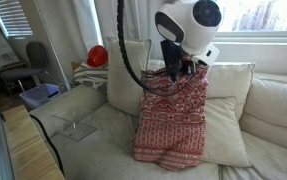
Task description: Lay the right pillow on the couch, the put the red cloth on top of it
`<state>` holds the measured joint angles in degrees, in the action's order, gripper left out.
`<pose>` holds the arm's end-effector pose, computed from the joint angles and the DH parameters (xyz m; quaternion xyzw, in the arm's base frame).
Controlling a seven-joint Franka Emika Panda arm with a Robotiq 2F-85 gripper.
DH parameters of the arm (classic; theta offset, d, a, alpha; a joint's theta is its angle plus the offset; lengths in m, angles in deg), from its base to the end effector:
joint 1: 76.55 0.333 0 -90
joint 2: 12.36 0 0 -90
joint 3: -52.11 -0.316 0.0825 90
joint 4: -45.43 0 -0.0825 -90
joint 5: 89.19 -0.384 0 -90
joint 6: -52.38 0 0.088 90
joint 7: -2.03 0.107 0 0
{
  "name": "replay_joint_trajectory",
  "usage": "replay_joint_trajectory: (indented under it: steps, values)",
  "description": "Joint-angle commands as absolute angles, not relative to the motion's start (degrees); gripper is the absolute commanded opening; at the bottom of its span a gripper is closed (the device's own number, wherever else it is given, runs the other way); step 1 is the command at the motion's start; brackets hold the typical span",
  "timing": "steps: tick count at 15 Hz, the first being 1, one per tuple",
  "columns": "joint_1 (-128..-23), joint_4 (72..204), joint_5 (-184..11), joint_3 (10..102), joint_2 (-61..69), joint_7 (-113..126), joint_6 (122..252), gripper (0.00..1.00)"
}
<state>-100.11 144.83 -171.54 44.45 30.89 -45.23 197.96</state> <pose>0.6304 -0.1990 0.1453 -0.8448 0.3300 -0.2240 0.3566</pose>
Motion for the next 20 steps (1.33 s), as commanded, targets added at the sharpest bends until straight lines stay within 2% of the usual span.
replay_joint_trajectory:
  steps: [1, 12, 13, 14, 15, 16, 17, 18, 20]
  values:
    - [-94.11, 137.46, -169.77, 51.56, 39.16, -41.25, 197.46, 0.04]
    - [-82.15, 121.44, -158.53, 58.46, 62.30, -13.76, 216.75, 0.04]
    - [-80.11, 120.04, -157.92, 61.09, 64.00, -10.09, 214.77, 0.04]
    - [-81.53, 118.51, -153.66, 59.14, 65.60, -5.81, 215.96, 0.04]
    - [-78.98, 116.42, -154.65, 62.67, 67.53, -2.49, 213.42, 0.04]
    - [-80.70, 115.61, -149.75, 60.23, 68.33, 1.64, 215.12, 0.04]
    - [-80.30, 114.62, -147.66, 60.79, 69.12, 5.15, 214.53, 0.16]
    - [-80.39, 114.33, -144.95, 61.07, 68.94, 8.30, 213.64, 0.40]
    - [-80.58, 115.14, -140.38, 61.89, 67.38, 13.56, 213.23, 0.44]
